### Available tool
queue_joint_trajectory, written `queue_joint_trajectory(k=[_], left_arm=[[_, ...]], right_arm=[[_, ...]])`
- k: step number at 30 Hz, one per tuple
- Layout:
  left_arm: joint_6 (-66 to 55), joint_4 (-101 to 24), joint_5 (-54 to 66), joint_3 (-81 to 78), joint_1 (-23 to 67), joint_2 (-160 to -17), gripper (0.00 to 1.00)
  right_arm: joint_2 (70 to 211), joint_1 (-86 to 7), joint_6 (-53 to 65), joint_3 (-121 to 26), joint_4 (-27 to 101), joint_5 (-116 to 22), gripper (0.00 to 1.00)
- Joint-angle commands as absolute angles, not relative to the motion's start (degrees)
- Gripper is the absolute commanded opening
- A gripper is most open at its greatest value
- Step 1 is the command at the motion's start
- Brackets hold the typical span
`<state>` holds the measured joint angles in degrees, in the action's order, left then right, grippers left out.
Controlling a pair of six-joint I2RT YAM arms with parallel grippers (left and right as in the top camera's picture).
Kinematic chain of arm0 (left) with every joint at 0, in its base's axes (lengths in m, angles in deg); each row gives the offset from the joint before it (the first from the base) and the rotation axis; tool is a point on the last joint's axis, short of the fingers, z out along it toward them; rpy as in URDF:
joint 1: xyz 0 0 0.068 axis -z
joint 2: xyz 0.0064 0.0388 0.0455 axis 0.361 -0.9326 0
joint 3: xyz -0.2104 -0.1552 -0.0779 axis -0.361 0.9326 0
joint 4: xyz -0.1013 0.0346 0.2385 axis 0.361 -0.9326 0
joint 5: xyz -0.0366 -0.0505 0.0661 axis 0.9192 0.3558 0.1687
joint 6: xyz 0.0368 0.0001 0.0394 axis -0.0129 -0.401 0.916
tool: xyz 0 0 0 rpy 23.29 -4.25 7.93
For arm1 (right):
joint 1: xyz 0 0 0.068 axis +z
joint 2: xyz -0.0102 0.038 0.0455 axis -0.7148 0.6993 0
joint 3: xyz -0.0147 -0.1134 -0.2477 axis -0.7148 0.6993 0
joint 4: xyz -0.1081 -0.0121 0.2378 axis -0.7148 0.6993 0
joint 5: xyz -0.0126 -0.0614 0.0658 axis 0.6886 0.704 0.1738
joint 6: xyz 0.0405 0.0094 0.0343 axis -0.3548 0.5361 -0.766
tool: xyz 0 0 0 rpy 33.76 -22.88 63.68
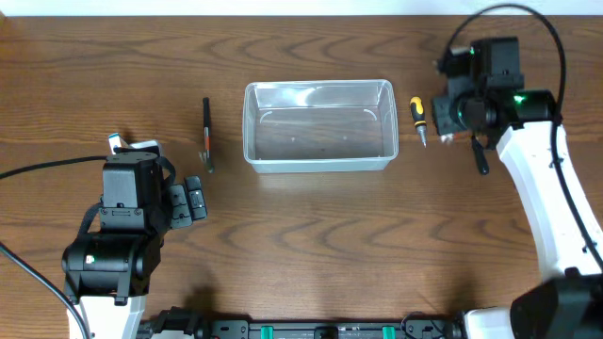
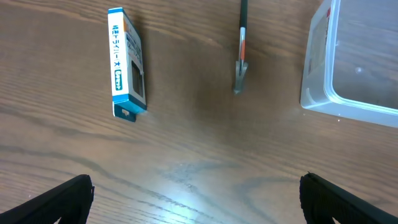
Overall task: Pack container
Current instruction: 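Carry the pliers into the clear container and release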
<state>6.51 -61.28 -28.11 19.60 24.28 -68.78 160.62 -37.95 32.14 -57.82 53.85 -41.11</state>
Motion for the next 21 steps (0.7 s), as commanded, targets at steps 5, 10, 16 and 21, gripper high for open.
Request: queue_joint_trajectory(k=[5,10,16,21], left_arm=[[6.43,-61.43,-28.83,18.4,24.45,-68.78,0.98],[6.43,-61.45,-28.81,18.4,24.45,-68.78,0.98],[6.43,-61.45,-28.81,18.47,24.45,-68.78,0.98],[6.43,-61.47,-28.81,18.47,24.45,-68.78,0.98]], right_arm=[[161.01,-23.98,52.75,-62.5,49.06,-44.98,0.01],[165.91,-19.68,62.13,-62.5,42.48,-46.62,0.01],[176.6,-20.09,70.02,-62.5,39.56,-53.81,0.01],[183.88,-19.98,68.03,-62.5,39.36,-56.76,0.01]])
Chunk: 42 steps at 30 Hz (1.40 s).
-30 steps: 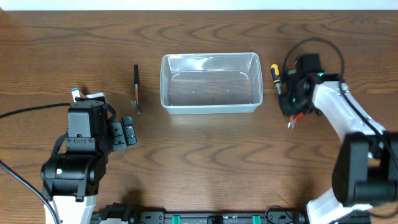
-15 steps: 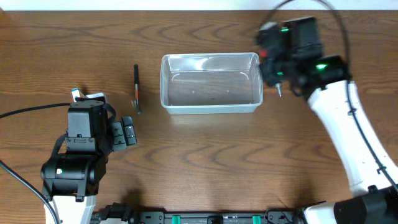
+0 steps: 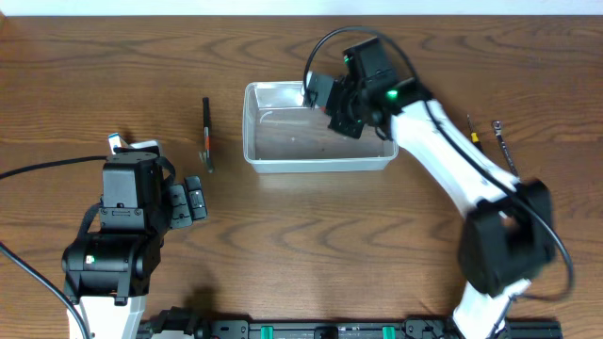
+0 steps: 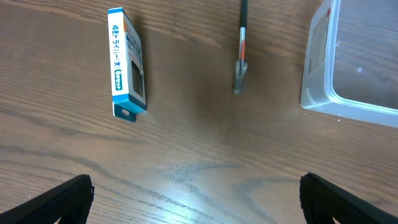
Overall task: Pack container
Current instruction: 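Carry the pliers into the clear container and release, then lower the right gripper onto the yellow-black screwdriver and grasp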
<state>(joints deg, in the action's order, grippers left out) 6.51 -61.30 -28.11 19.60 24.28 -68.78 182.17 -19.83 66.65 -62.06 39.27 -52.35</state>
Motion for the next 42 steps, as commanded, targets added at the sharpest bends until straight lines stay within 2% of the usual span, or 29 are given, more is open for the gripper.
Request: queue_joint_trajectory(k=[1,8,9,12,13,14,15,18,25,26,28,29,32,36,42], left_arm=[[6.43,-61.47,-28.81,18.47,24.45,-68.78,0.98],[6.4,-61.47,-28.81,18.47,24.45,-68.78,0.98],[6.4,-61.47,-28.81,18.47,24.45,-68.78,0.98],[6.4,-61.47,-28.81,18.47,24.45,-68.78,0.98],[6.4,-61.47,-28.81,18.47,24.45,-68.78,0.98],[6.4,-61.47,-28.81,18.47,24.45,-68.78,0.98],[6.4,-61.47,-28.81,18.47,24.45,-68.78,0.98],[6.4,-61.47,-28.81,18.47,24.45,-68.78,0.98],[6.4,-61.47,-28.81,18.47,24.45,-68.78,0.98],[6.4,-61.47,-28.81,18.47,24.45,-68.78,0.98],[6.4,-61.47,-28.81,18.47,24.45,-68.78,0.98],[6.4,-61.47,-28.81,18.49,24.47,-68.78,0.98],[6.4,-61.5,-28.81,18.55,24.45,-68.78,0.98],[6.4,-61.5,-28.81,18.55,24.45,-68.78,0.98],[6.4,-61.5,-28.81,18.55,24.45,-68.78,0.98]], right_arm=[[184.99,-19.87,67.64,-62.5,39.77,-58.03,0.01],[187.83,-19.5,67.64,-62.5,42.77,-59.34,0.02],[187.83,-19.52,67.61,-62.5,43.1,-59.34,0.08],[187.81,-19.57,66.06,-62.5,43.71,-59.34,0.35],[187.81,-19.65,65.12,-62.5,43.71,-59.3,0.47],[187.77,-19.74,64.73,-62.52,43.69,-59.32,0.55],[187.72,-19.81,64.62,-62.52,43.69,-59.32,0.57],[187.11,-19.92,64.51,-63.05,43.91,-58.64,0.6],[178.32,-20.59,56.14,-71.2,50.57,-51.47,0.6],[176.42,-20.94,53.8,-73.01,51.64,-48.78,0.68],[173.01,-22.06,47.27,-76.05,52.34,-41.46,0.92],[171.37,-23.0,42.76,-77.23,52.32,-37.59,0.99],[167.94,-27.3,31.55,-79.42,53.81,-33.68,0.99],[167.72,-34.98,24.14,-79.64,60.15,-34.03,0.99],[175.18,-42.78,24.53,-79.64,67.49,-35.6,0.99]])
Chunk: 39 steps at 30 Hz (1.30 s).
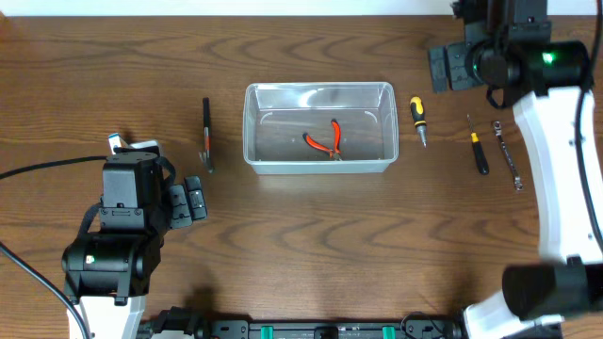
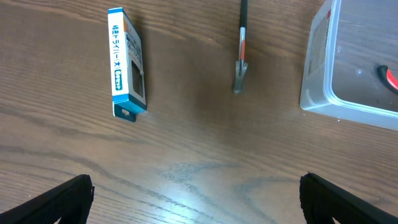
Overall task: Pack container
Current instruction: 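Lower the right gripper onto the yellow-black screwdriver and grasp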
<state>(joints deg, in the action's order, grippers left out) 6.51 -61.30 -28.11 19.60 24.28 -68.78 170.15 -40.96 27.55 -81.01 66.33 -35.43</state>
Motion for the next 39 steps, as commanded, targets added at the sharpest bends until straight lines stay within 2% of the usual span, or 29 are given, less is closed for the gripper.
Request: queue_joint_trajectory(k=[1,17,39], left_arm=[[6.4,-61.5,-28.81,18.55,24.45,-68.78,0.98],[6.4,-61.52,-28.79,18.55,24.47,-68.78,0.98],[6.36,-61.5,-28.79,18.55,24.47,-68.78,0.98]], right_arm=[[176.93,-43.54,25.63,-79.64,67.86,-36.94,0.99],[196.27,-44.09,31.48,-79.64,64.93,-40.92,0.99],[204.9,-43.67,35.27,-79.64,61.02,-40.89,0.99]])
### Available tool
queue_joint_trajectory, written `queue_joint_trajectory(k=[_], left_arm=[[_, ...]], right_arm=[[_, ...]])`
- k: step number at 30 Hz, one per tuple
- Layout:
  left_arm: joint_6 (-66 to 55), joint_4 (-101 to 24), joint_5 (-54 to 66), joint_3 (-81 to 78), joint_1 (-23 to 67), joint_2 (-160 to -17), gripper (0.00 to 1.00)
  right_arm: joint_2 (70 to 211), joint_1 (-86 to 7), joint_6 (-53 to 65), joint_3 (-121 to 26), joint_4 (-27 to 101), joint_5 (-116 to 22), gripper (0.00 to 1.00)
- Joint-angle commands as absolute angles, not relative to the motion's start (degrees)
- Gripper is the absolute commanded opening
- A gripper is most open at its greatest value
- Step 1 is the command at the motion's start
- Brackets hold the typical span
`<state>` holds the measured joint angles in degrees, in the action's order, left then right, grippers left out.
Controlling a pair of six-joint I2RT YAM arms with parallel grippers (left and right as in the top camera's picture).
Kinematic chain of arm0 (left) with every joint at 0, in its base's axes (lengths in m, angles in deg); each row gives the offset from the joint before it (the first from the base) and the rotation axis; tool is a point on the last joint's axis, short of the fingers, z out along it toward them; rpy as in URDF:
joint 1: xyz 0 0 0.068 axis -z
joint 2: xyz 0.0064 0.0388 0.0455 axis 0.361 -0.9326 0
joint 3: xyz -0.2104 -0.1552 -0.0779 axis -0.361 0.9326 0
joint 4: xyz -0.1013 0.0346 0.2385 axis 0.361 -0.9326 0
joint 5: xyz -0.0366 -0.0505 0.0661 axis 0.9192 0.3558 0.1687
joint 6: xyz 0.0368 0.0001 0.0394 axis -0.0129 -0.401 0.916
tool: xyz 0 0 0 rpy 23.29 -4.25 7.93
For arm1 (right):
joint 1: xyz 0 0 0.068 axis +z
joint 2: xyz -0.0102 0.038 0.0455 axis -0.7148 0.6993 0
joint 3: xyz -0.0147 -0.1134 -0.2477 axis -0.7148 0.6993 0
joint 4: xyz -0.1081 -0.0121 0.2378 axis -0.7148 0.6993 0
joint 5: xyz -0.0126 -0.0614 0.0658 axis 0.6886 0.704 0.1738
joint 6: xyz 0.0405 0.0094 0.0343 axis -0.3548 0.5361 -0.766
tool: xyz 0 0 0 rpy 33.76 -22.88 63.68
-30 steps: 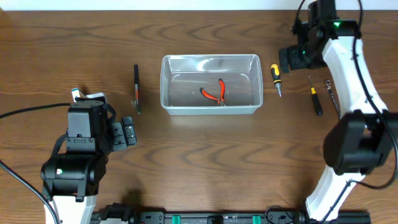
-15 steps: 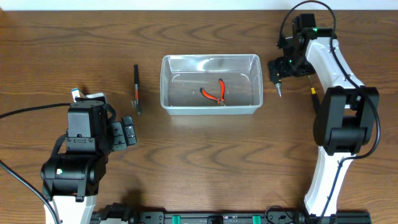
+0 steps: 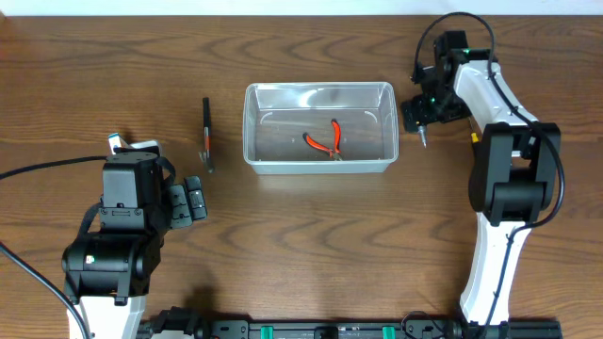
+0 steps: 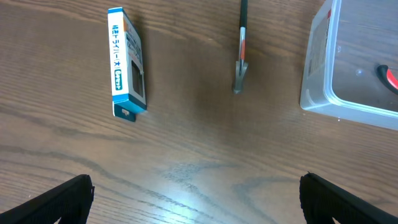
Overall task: Pack container
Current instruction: 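Lower the right gripper onto the yellow-black screwdriver and grasp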
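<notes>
The clear plastic container (image 3: 320, 160) stands mid-table with red-handled pliers (image 3: 325, 141) inside; its corner (image 4: 323, 99) and a red handle tip (image 4: 392, 78) show in the left wrist view. My right gripper (image 3: 421, 108) is low over the yellow screwdriver just right of the container. Only the screwdriver's metal tip (image 3: 423, 140) shows, and its jaws are hidden from above. My left gripper (image 4: 196, 205) rests open over bare wood at the front left. A black slim tool (image 4: 241, 50) and a blue-and-white box (image 4: 126, 62) lie ahead of it.
The black tool (image 3: 206, 132) lies left of the container. The blue box (image 3: 118, 141) peeks out from behind the left arm. A small yellow-and-black screwdriver (image 3: 475, 137) shows beside the right arm, which covers most of the far right.
My right gripper was up at the back right corner; it is now down over the yellow screwdriver beside the container. The left arm, pliers and other items have not moved.
The container was empty with my right gripper to its right near the screwdrivers. Then the right gripper was over the container. Then red pliers lay inside and the gripper was at the back right. Now it is over the yellow screwdriver. The left arm stayed still.
</notes>
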<state>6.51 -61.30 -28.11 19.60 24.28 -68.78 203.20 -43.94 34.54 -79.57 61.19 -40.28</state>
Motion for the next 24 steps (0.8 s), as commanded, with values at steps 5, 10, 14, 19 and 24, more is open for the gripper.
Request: queue_joint_trajectory(k=[5,10,14,19,24], left_arm=[[6.36,-61.5,-28.79,18.55,24.47,-68.78,0.98],[6.38,-61.47,-28.79,18.55,24.47,-68.78,0.98],[6.36,-61.47,-28.79,18.55,24.47,-68.78,0.98],[6.36,-61.47,-28.77,18.55,24.47,-68.78,0.98],[6.36,-61.47,-28.77,18.55,24.47,-68.78,0.98]], right_arm=[[204.9,-43.67,35.29,-79.64,60.32,-40.94,0.99],[204.9,-43.54,35.31,-79.64,60.23,-41.22,0.94],[204.9,-43.28,35.31,-79.64,60.06,-41.4,0.76],[204.9,-42.91,35.29,-79.64,59.97,-41.4,0.61],[204.9,-42.8,35.29,-79.64,60.01,-41.4,0.48]])
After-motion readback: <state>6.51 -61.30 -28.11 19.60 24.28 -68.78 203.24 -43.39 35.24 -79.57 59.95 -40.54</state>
